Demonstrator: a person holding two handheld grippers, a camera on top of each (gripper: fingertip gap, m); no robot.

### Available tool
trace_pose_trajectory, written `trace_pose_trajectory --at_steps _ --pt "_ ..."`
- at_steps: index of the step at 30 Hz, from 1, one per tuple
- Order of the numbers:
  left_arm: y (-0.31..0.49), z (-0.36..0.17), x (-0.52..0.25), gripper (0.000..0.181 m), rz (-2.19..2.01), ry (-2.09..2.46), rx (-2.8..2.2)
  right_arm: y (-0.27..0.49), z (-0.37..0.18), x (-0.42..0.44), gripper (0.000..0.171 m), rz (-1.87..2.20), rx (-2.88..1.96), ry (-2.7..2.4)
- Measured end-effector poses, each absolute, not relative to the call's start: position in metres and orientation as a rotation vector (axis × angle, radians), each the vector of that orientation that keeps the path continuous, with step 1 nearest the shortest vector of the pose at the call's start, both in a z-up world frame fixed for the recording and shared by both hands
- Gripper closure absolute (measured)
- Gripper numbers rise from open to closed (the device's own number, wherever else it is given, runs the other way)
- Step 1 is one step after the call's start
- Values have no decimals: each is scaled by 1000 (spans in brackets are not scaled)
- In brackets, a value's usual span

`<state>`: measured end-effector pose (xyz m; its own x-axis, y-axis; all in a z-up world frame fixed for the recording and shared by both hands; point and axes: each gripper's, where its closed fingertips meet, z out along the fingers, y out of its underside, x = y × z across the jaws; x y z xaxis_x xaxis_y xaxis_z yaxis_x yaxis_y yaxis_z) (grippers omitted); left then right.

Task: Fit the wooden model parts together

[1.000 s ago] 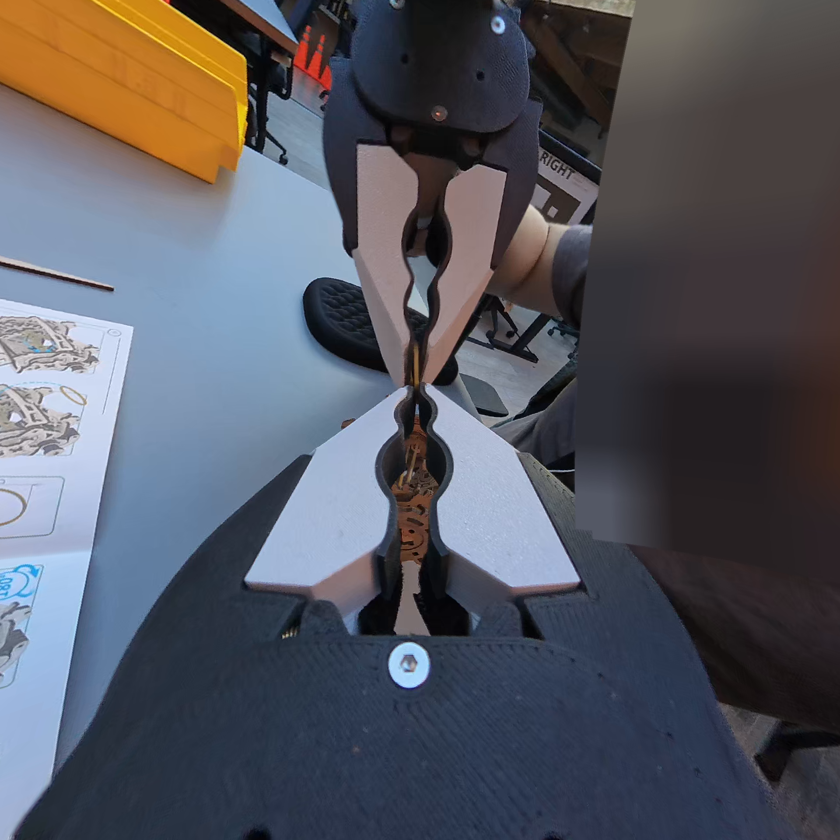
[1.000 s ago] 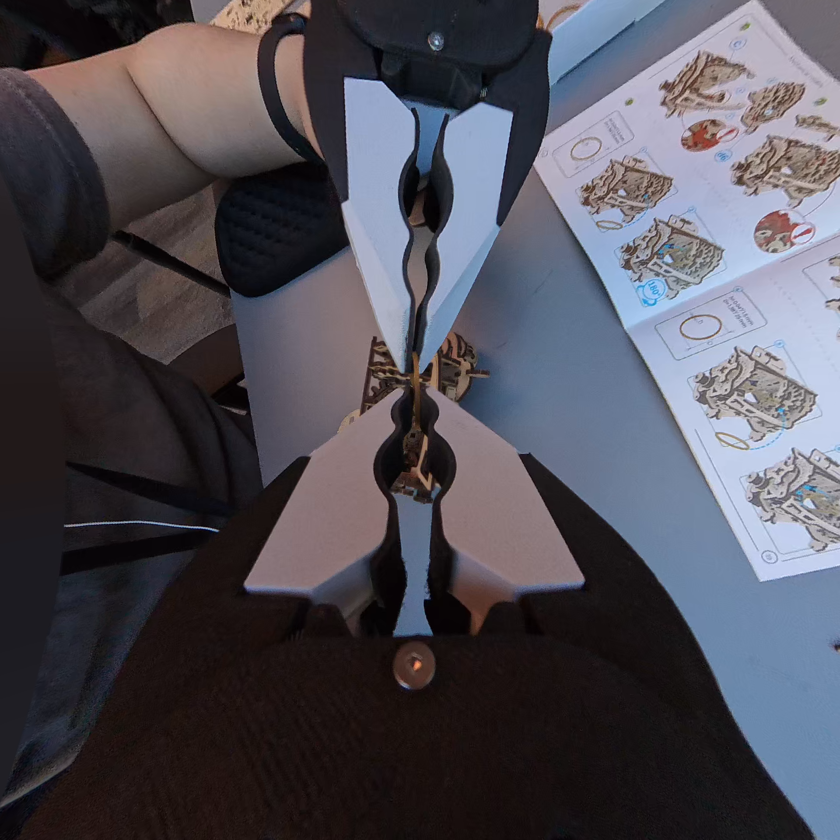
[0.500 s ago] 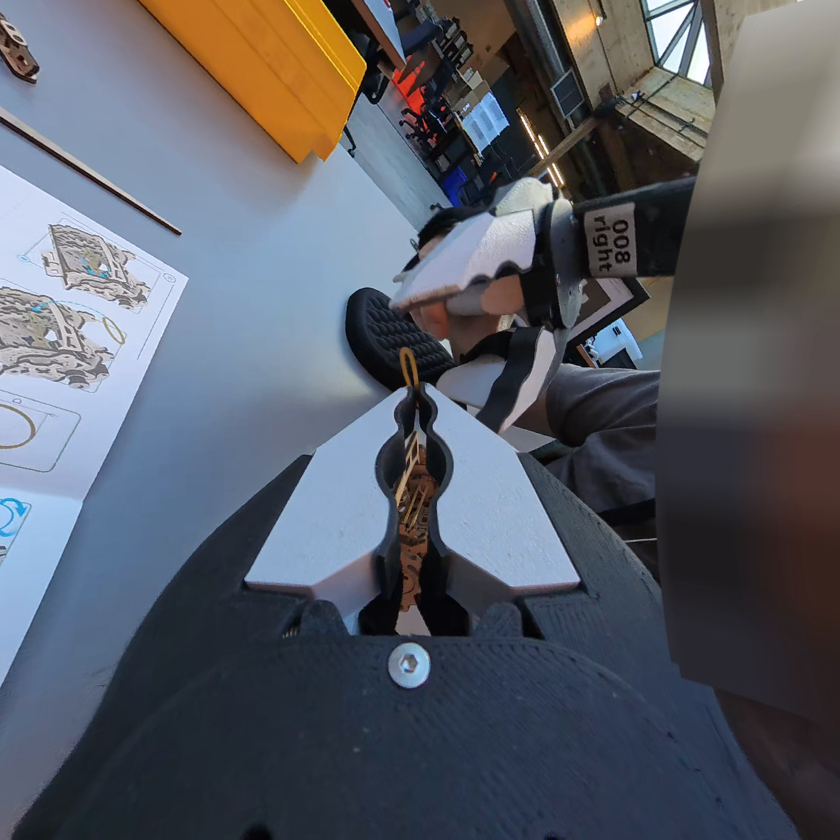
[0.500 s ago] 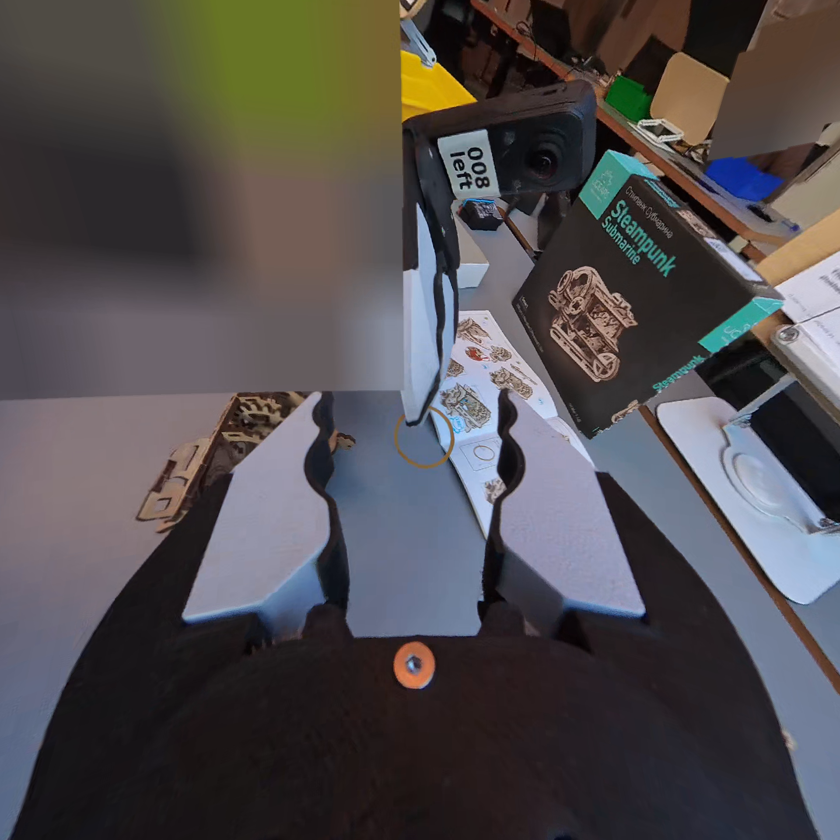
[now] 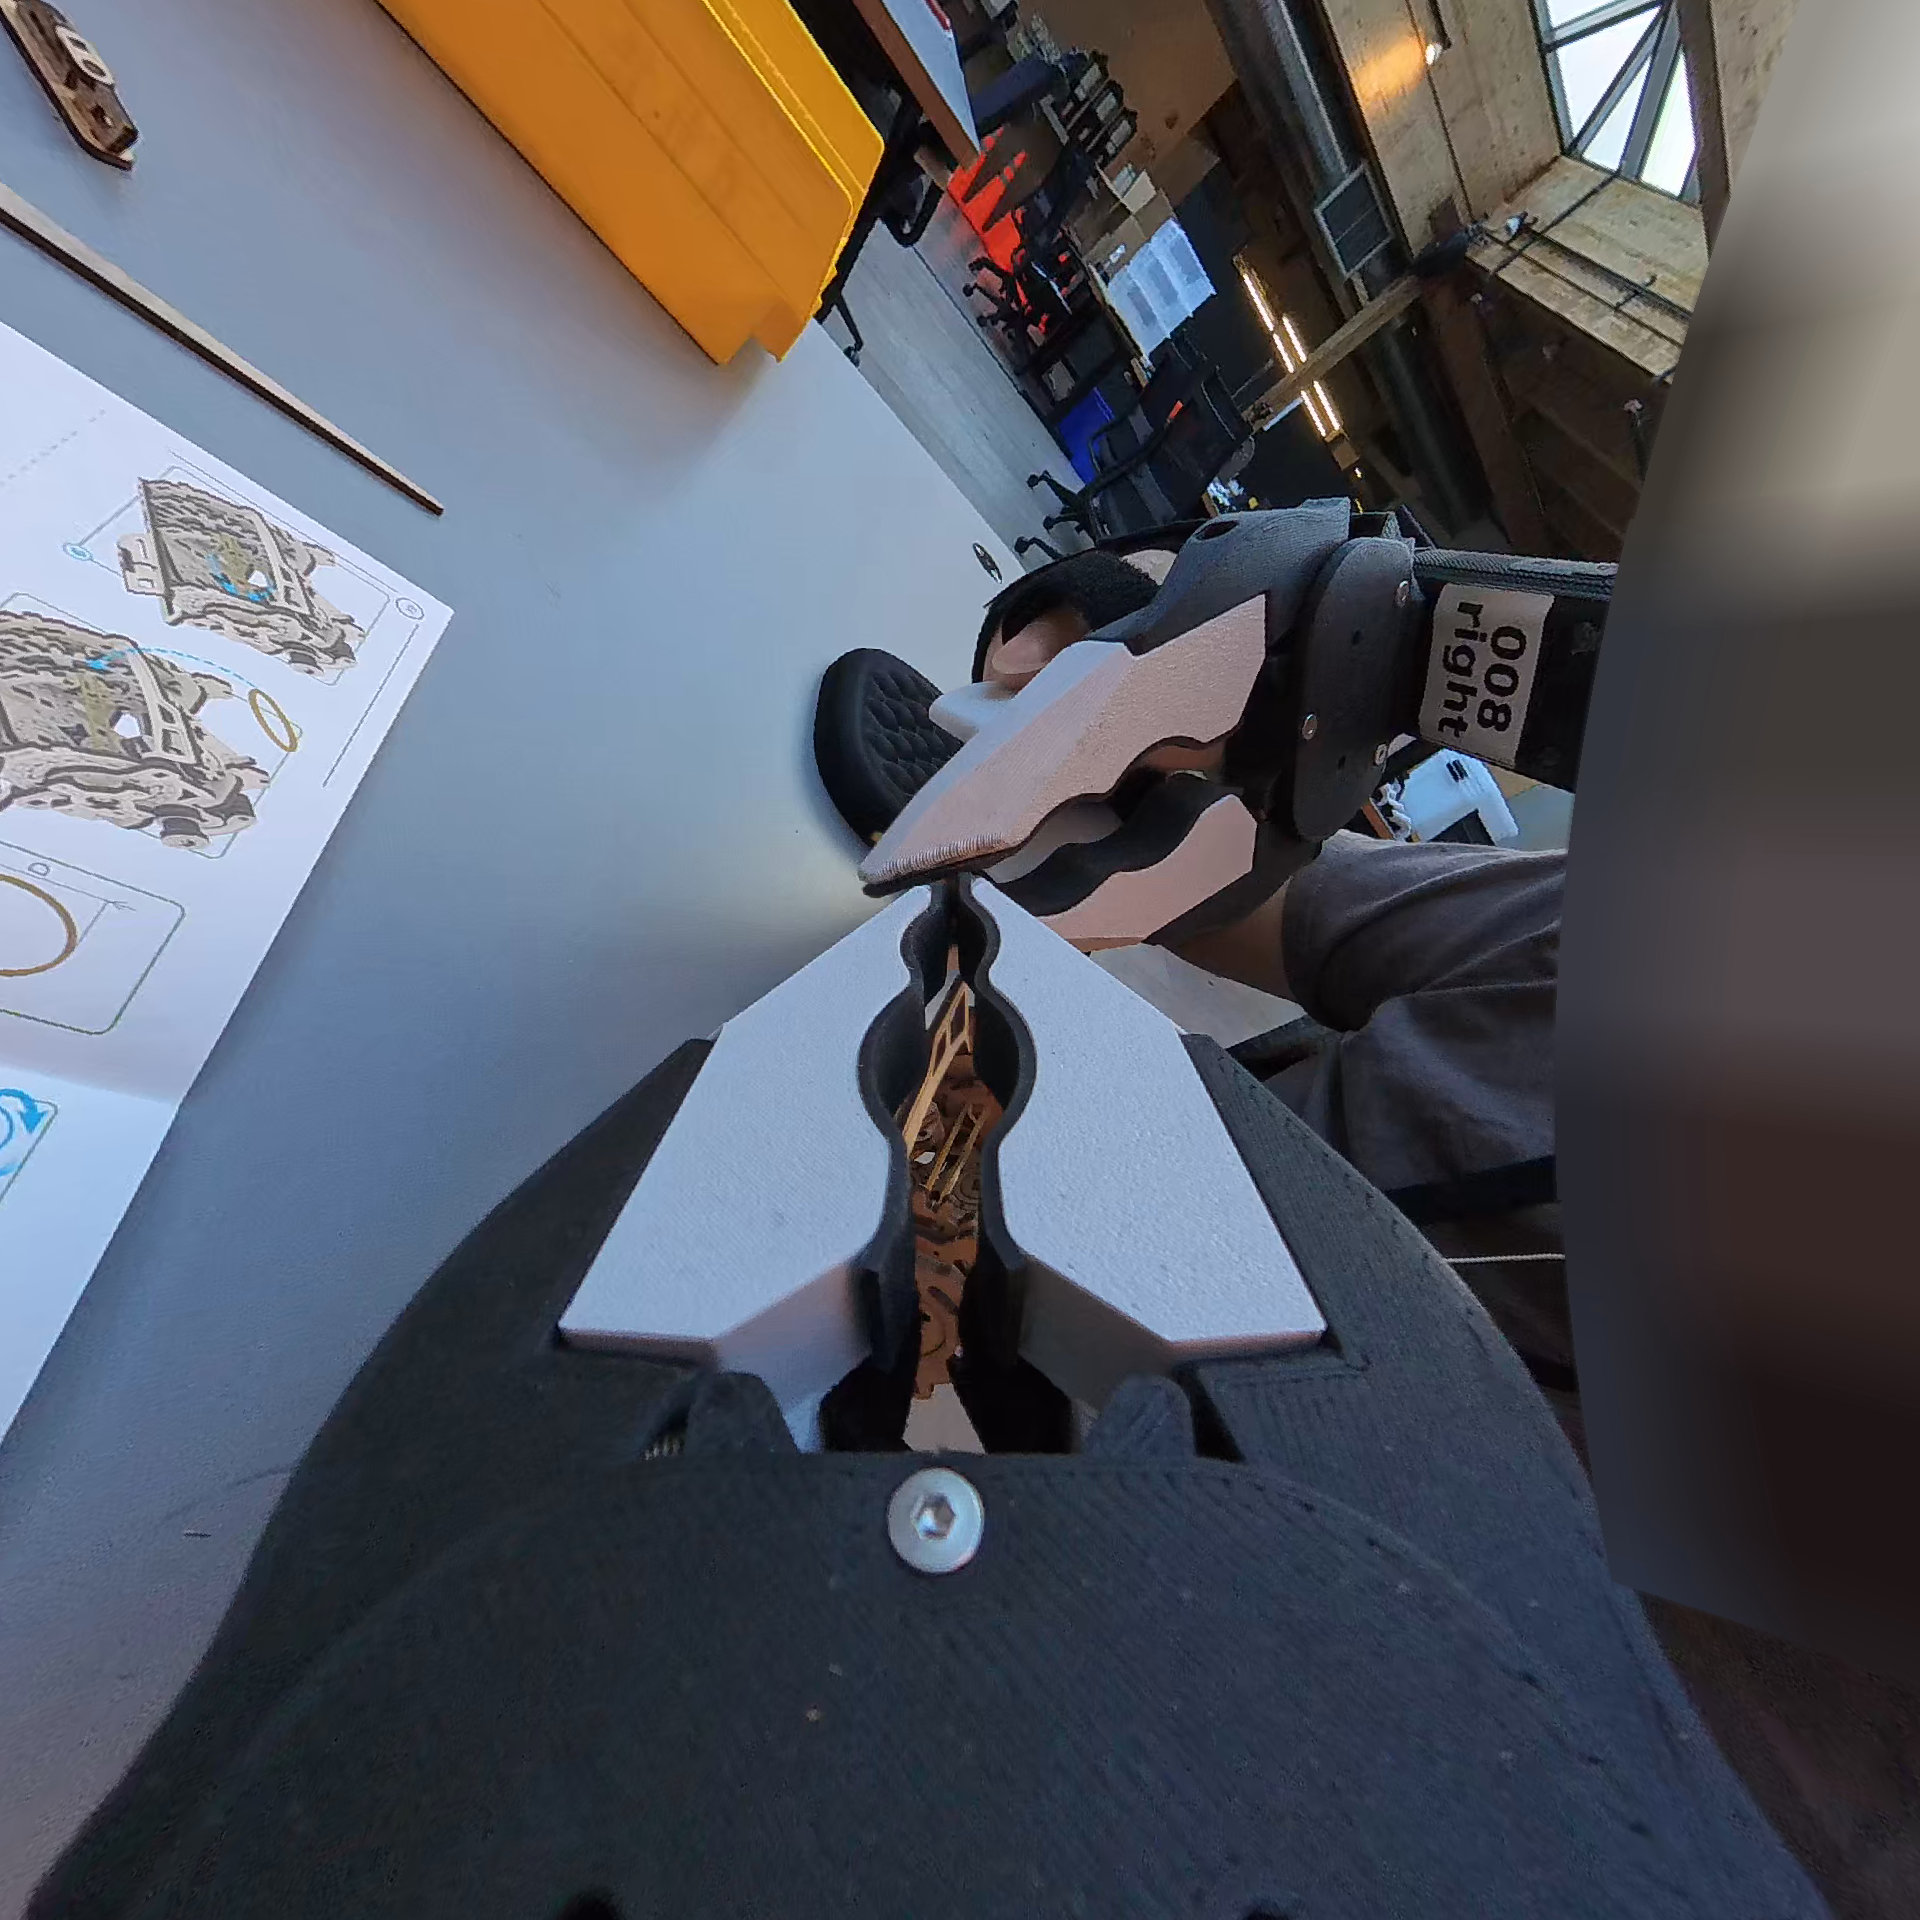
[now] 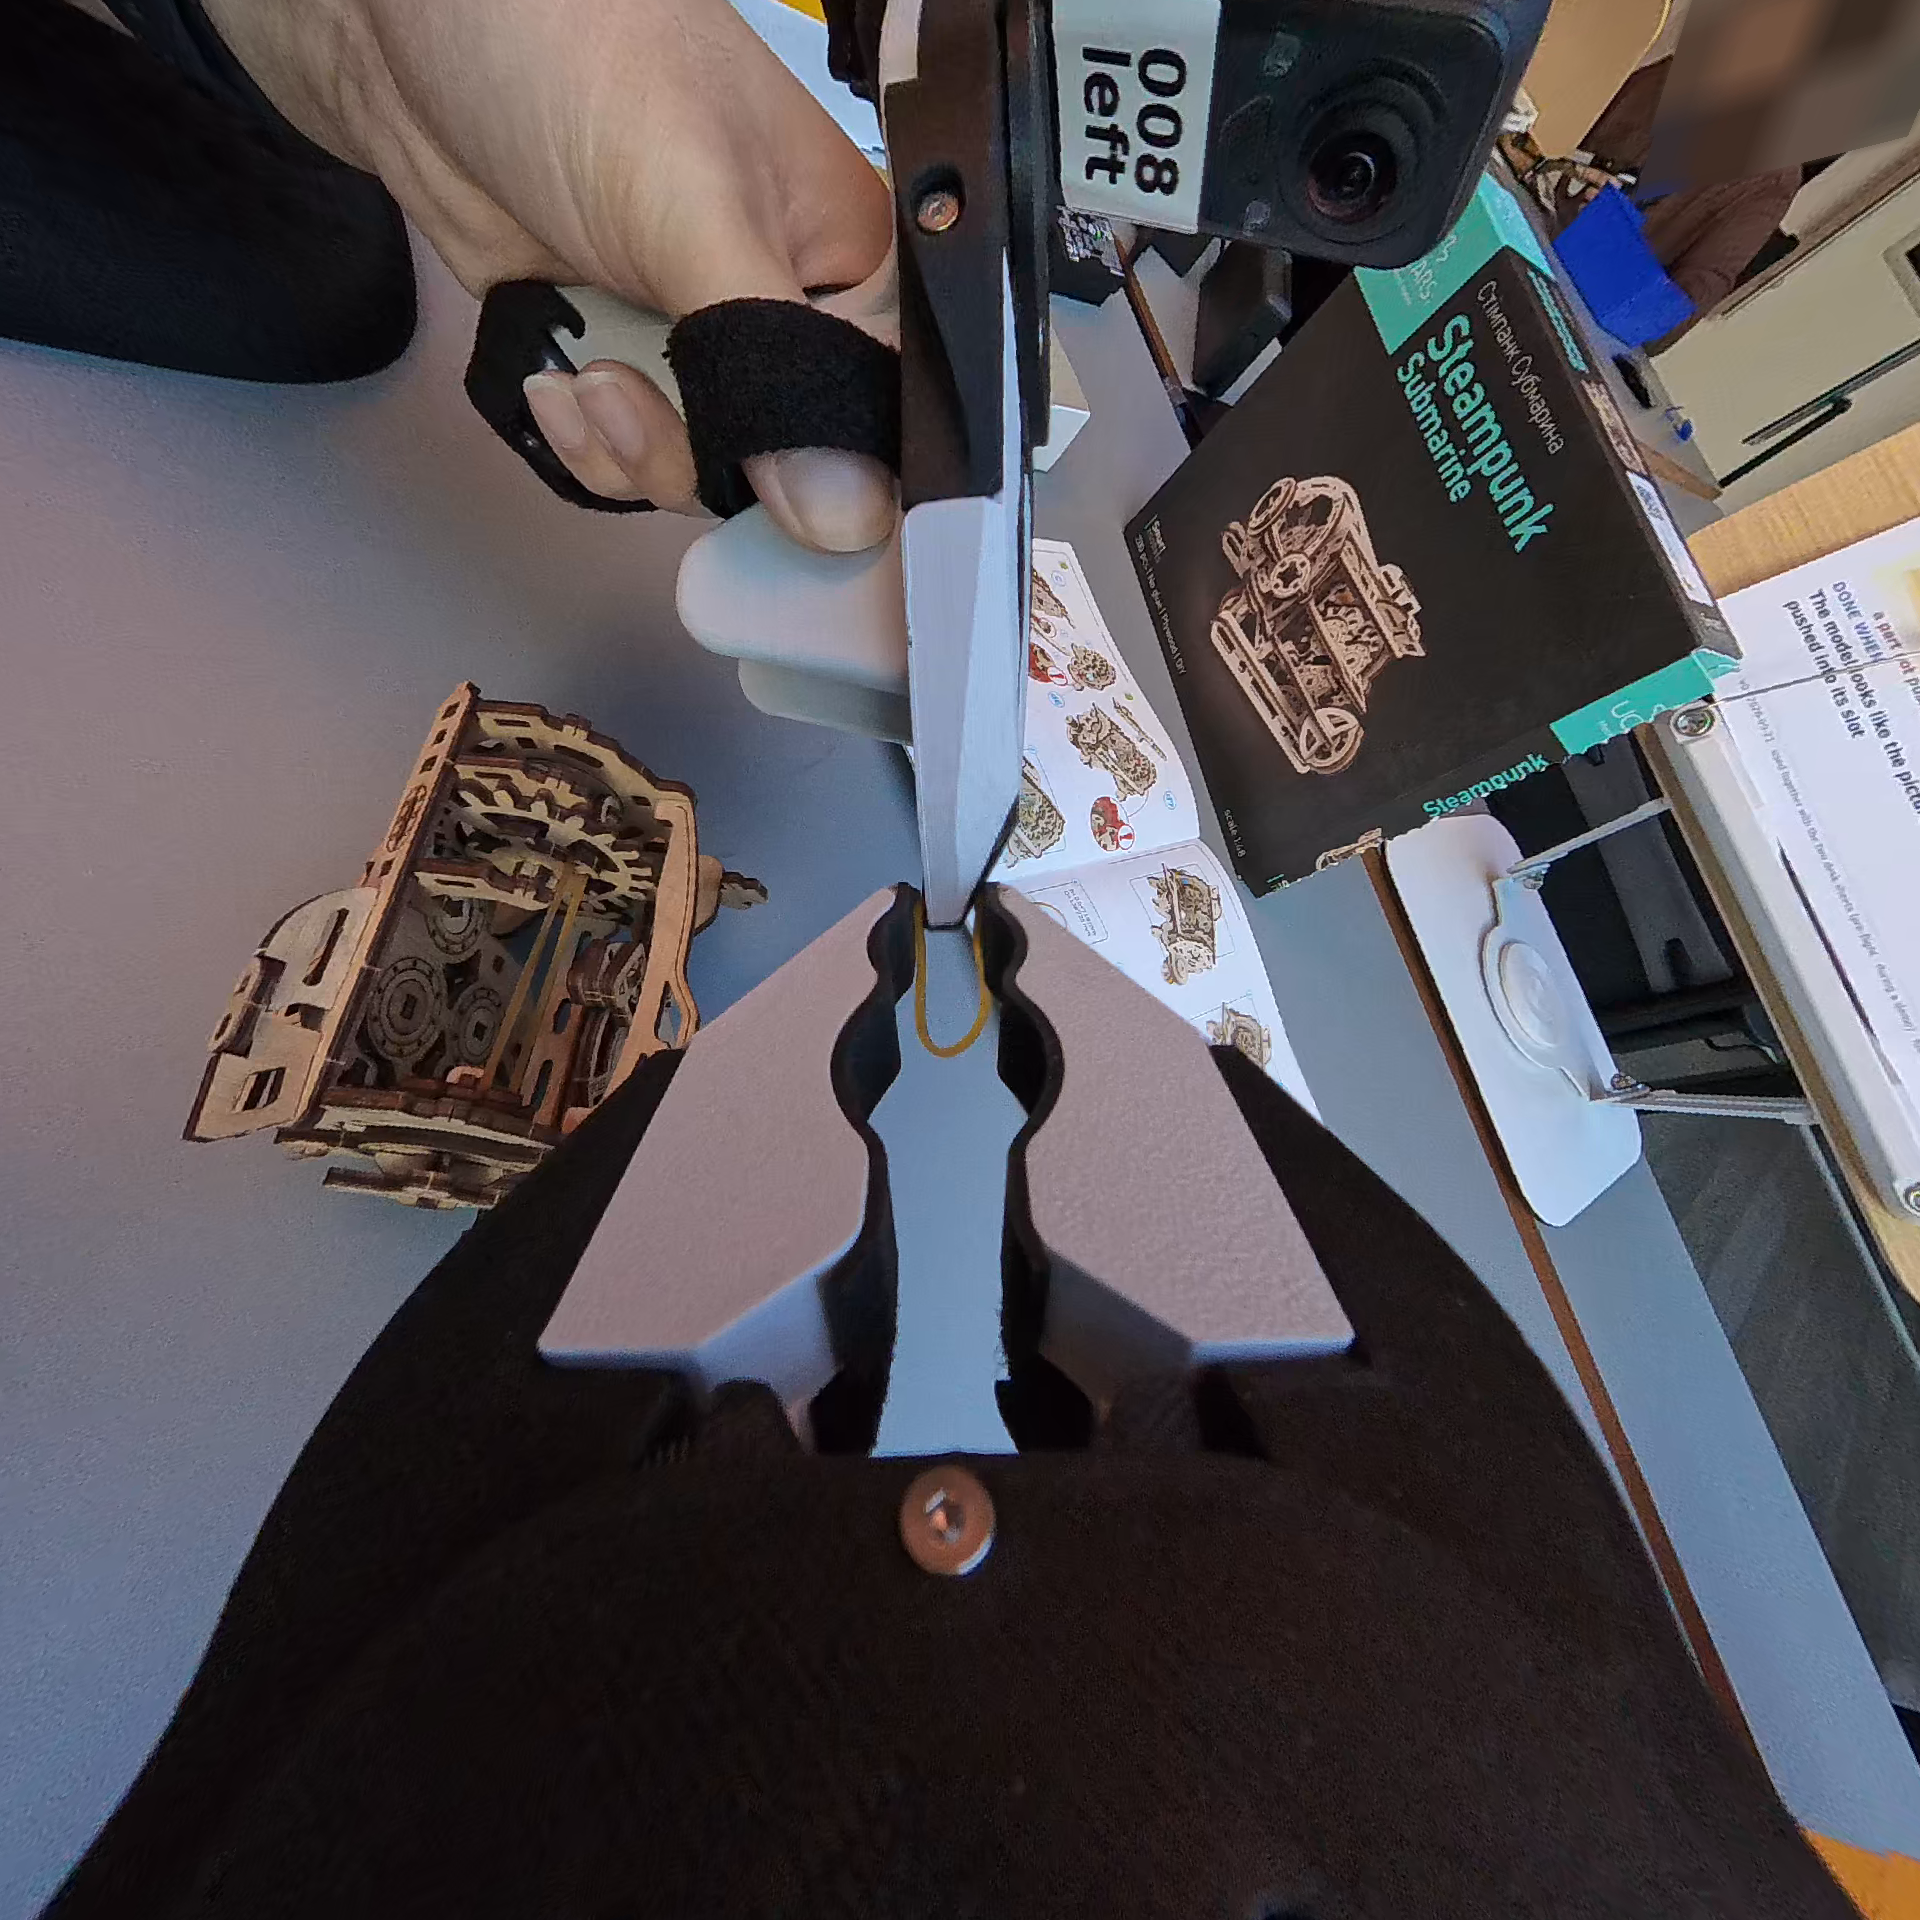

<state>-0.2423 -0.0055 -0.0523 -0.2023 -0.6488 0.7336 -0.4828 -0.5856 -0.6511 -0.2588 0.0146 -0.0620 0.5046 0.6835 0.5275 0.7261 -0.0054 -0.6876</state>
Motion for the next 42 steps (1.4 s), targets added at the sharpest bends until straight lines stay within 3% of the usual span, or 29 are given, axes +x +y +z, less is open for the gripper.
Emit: trace_pose_trajectory --at_steps 22,33,42 --pt "-10 -61 -247 181 -1790 1476 -1862 5 -72 -253 171 93 -1836 -1191" --pt "-17 -55 -253 181 -1759 1579 -1758 -14 -48 -262 171 1036 -1915 -923" --pt "-21 -48 -253 181 -1783 1565 -1704 -17 -40 -262 171 1423 -1880 -687"
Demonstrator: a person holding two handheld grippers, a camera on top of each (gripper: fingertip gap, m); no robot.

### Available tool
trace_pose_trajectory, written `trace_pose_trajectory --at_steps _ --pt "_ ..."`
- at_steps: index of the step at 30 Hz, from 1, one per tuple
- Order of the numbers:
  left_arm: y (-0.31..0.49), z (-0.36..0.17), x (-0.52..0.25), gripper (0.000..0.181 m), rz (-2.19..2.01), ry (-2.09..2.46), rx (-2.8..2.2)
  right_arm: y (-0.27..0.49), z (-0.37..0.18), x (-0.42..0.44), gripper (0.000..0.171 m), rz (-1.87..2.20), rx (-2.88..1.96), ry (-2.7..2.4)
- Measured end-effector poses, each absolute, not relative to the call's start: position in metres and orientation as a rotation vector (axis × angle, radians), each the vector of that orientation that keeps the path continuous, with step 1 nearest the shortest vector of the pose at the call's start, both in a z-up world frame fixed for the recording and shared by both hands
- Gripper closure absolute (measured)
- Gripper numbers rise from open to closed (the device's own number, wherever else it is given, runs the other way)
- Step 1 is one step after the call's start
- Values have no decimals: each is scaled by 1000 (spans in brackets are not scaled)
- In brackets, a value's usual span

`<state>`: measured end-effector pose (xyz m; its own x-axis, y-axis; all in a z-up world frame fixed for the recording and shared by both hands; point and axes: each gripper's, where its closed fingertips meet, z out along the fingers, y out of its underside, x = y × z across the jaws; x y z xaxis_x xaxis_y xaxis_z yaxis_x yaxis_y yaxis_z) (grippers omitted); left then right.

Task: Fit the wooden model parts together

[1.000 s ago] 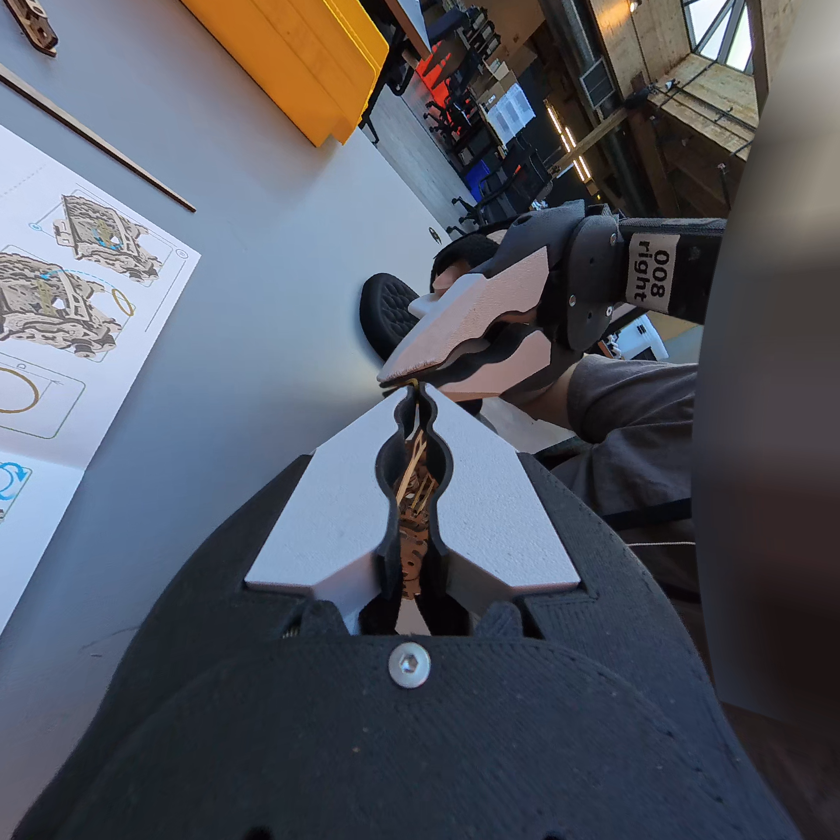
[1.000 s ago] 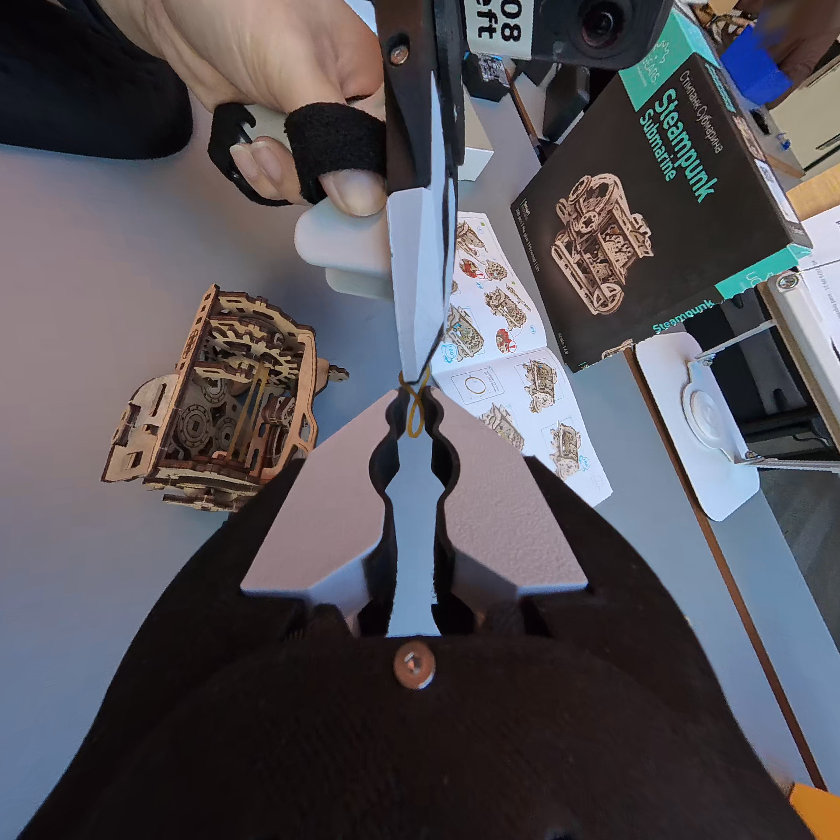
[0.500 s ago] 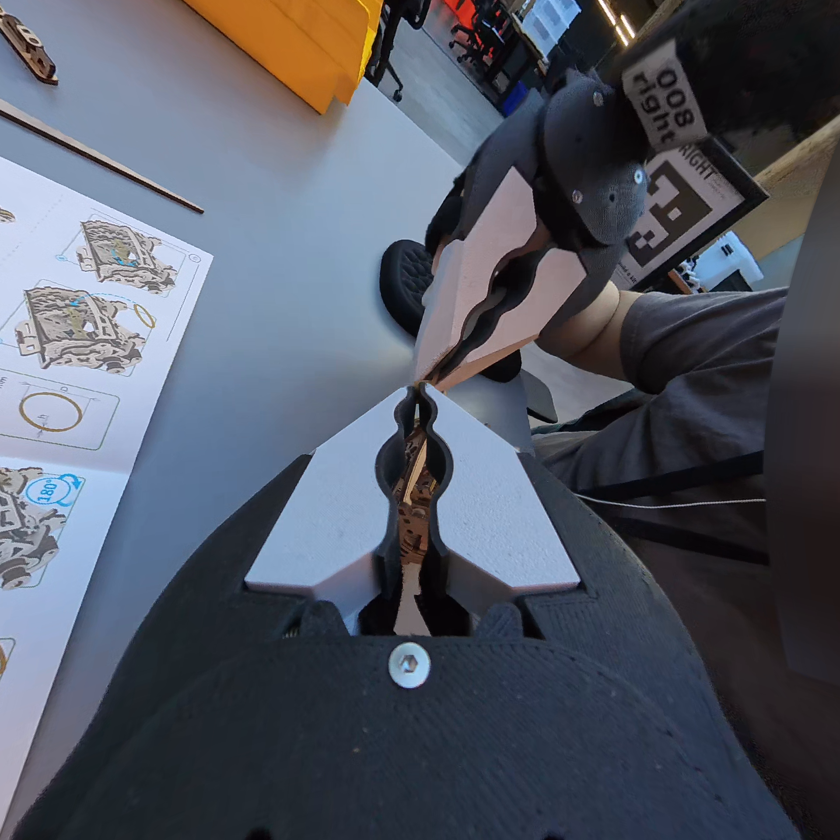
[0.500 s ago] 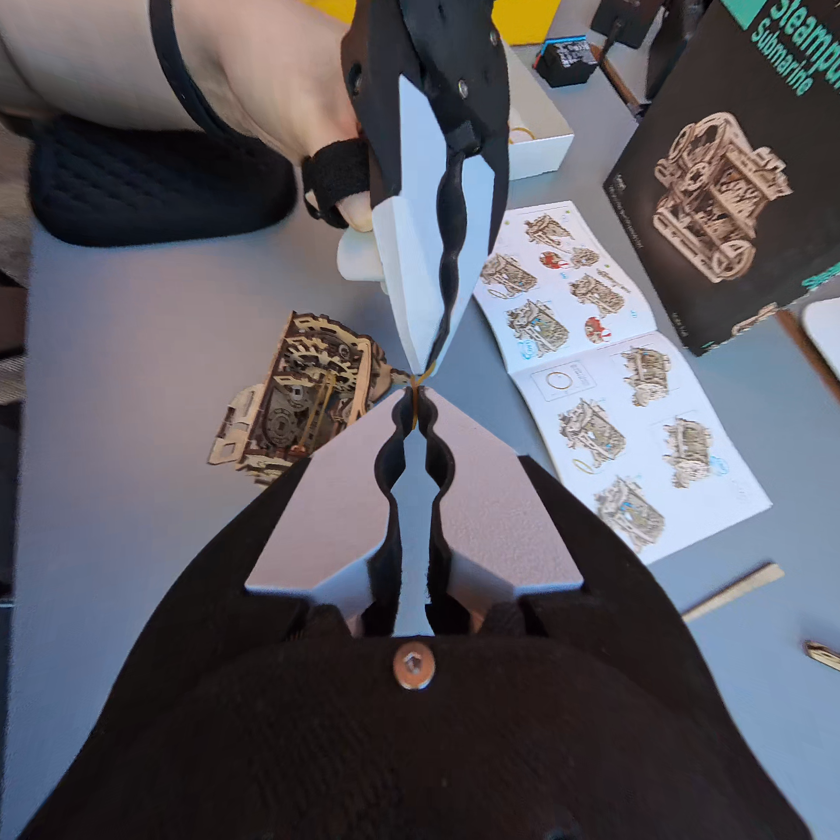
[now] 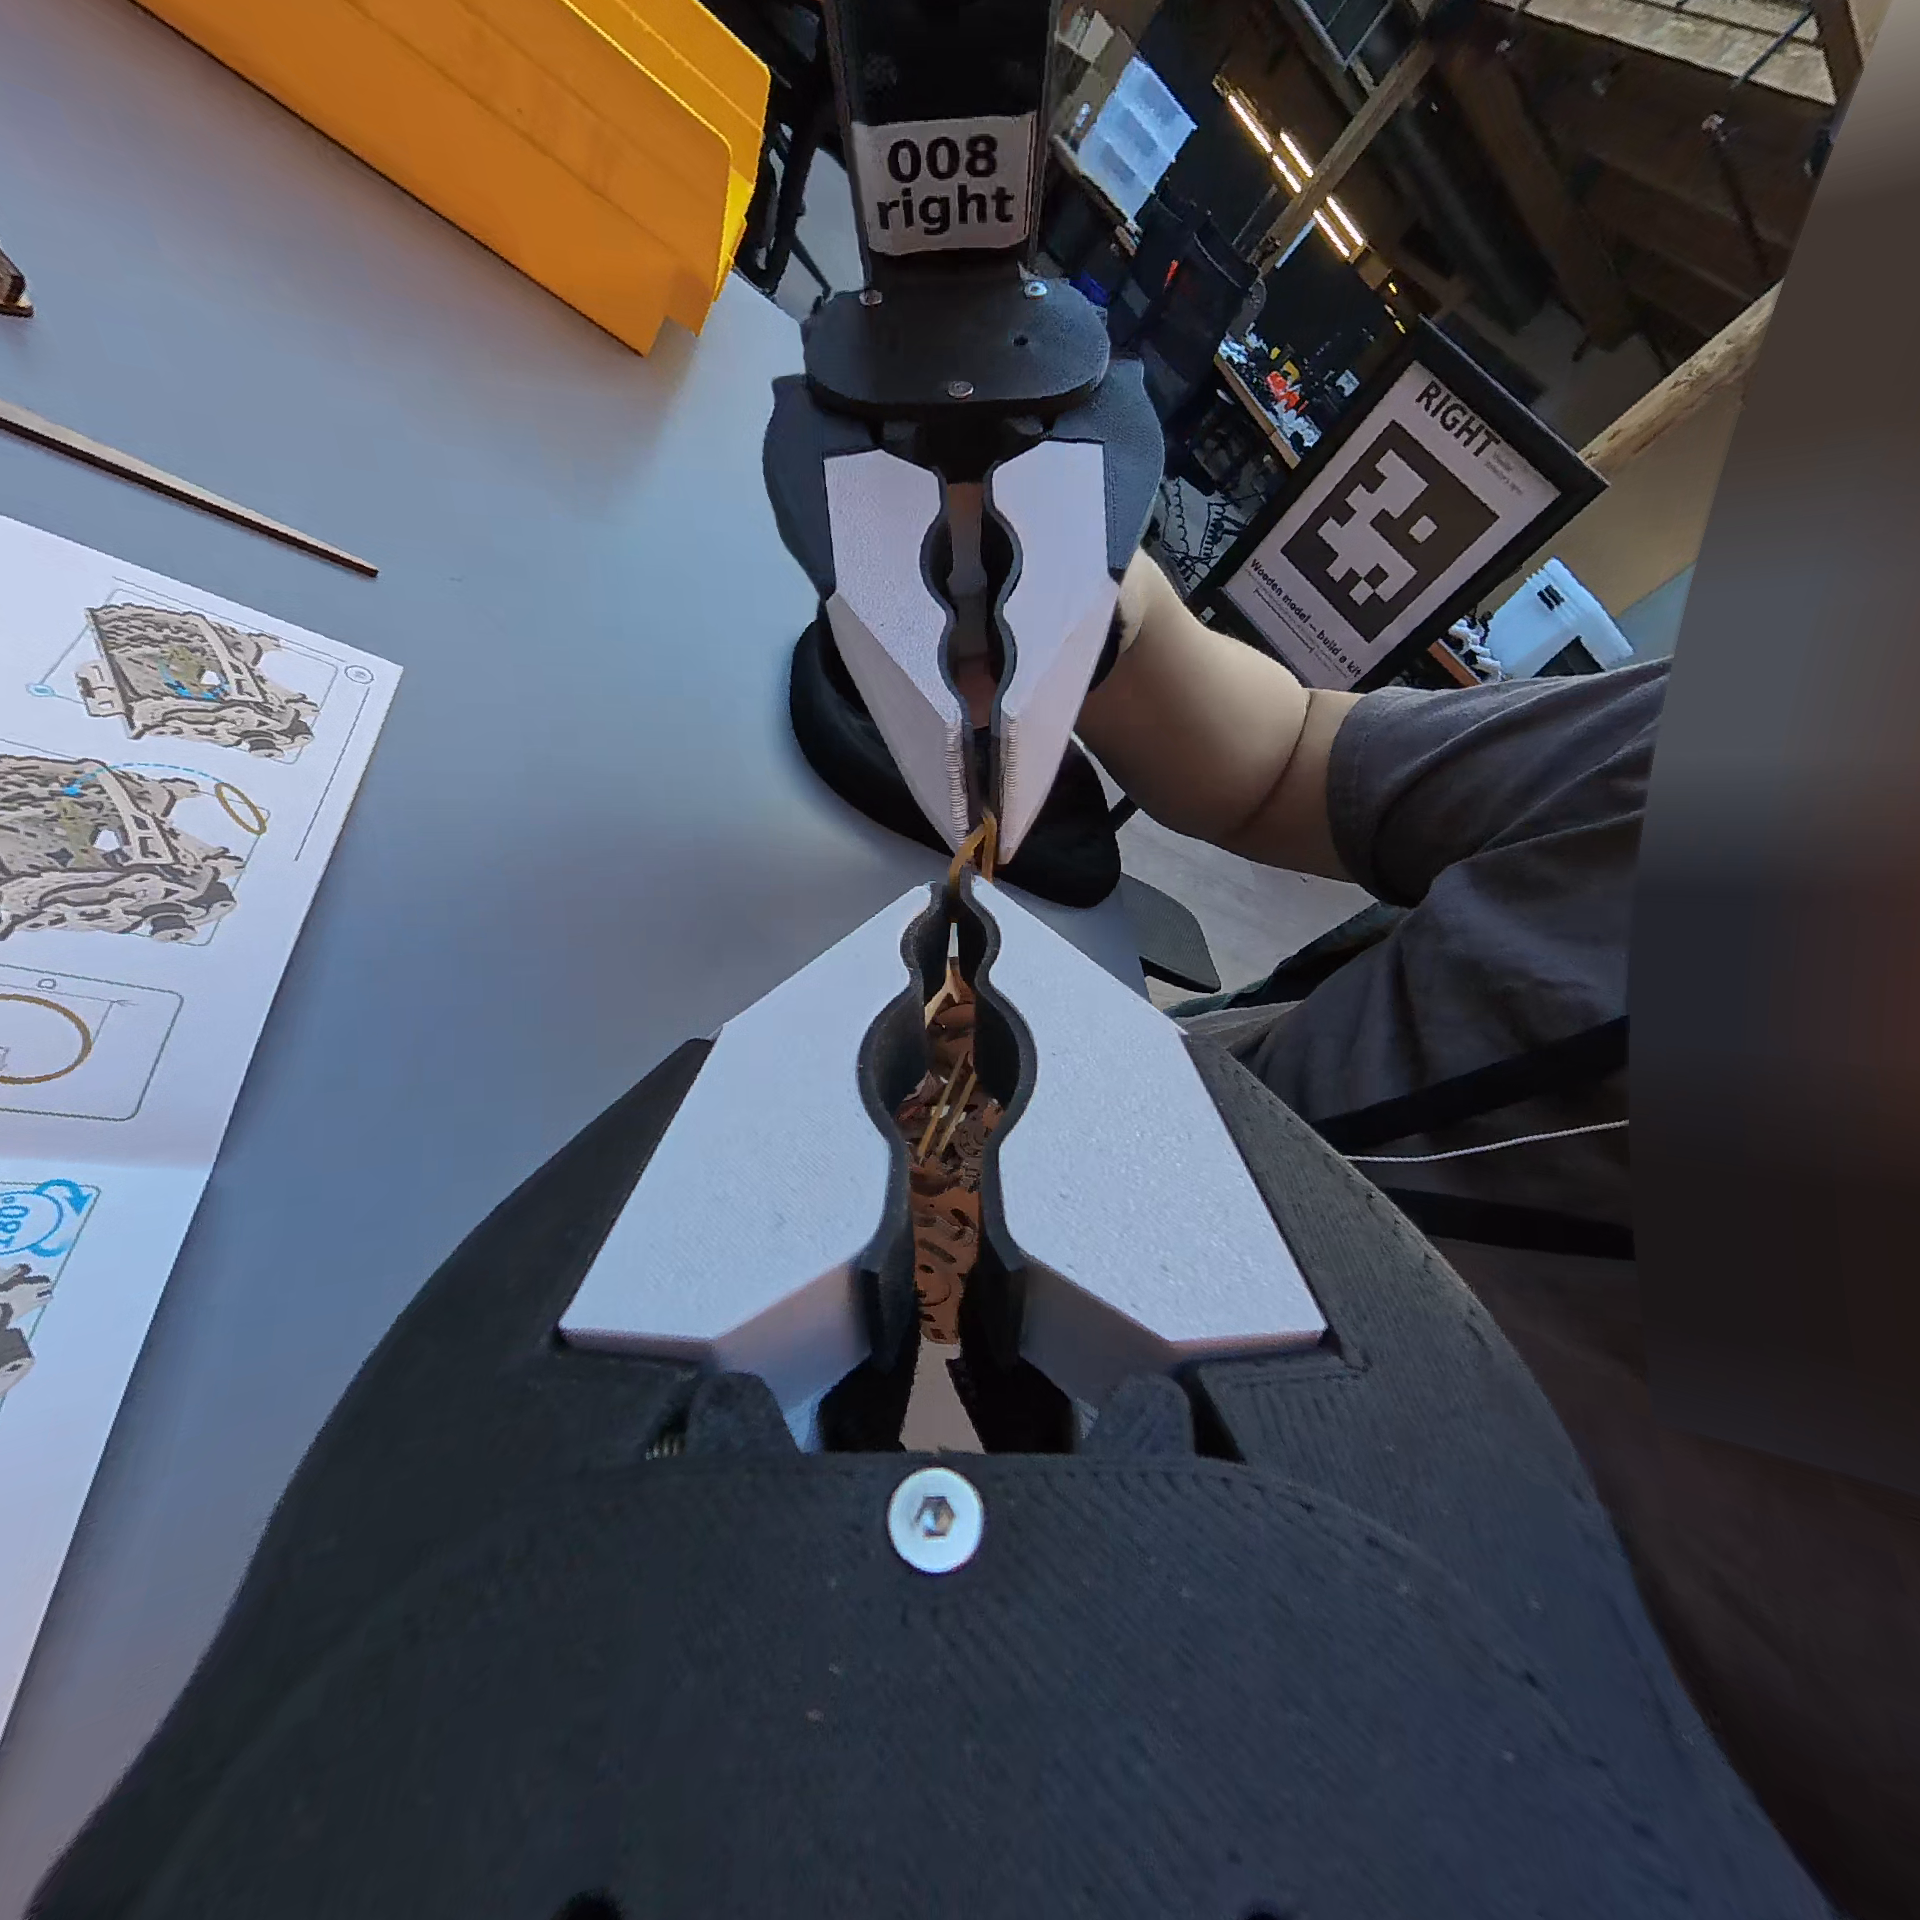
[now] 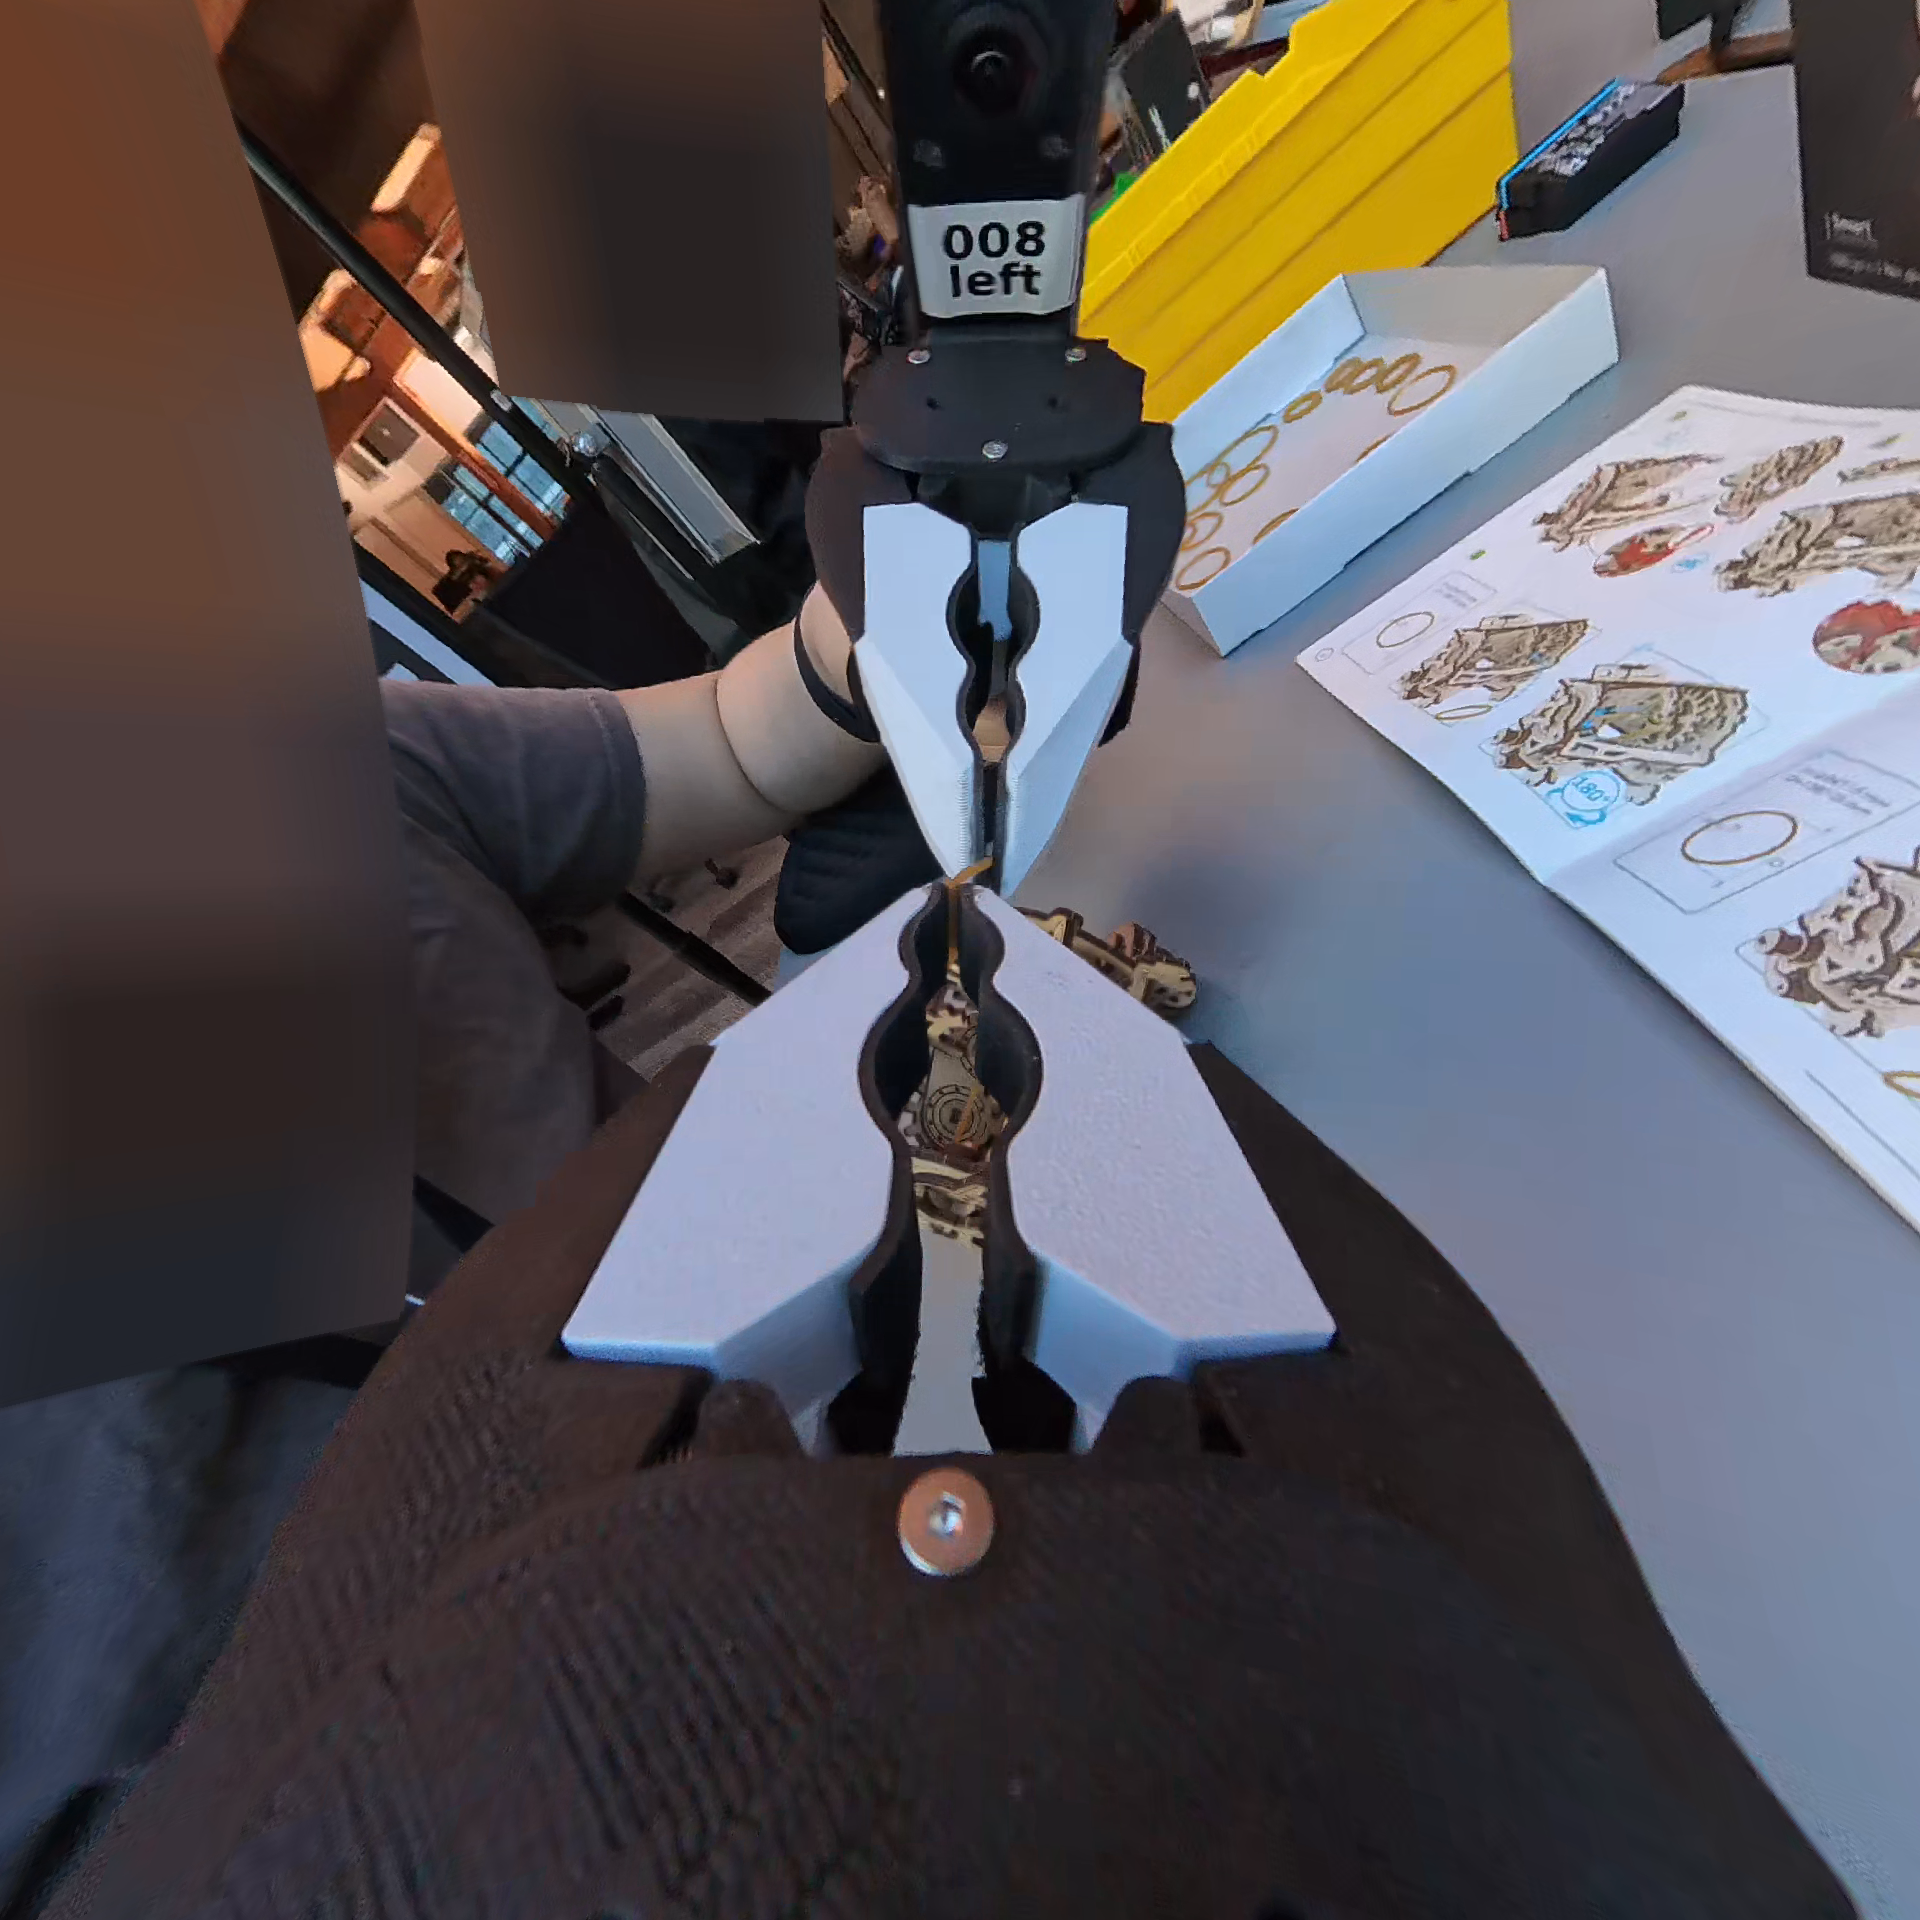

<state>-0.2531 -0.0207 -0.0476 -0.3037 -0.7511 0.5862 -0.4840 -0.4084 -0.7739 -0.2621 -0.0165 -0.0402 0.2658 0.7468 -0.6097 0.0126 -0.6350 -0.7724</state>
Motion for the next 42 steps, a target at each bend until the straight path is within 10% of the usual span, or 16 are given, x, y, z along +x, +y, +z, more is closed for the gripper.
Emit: trace_pose_trajectory --at_steps 11,27,42 --pt "-21 -47 -254 179 -1812 1562 -1674 -26 -57 -269 171 1581 -2053 -623" --pt "-17 -69 -293 96 -1673 1794 -1379 -43 -87 -285 171 1155 -2324 -931" --pt "-43 -99 -287 103 -1705 1983 -1340 -41 -98 -286 171 860 -2402 -984"
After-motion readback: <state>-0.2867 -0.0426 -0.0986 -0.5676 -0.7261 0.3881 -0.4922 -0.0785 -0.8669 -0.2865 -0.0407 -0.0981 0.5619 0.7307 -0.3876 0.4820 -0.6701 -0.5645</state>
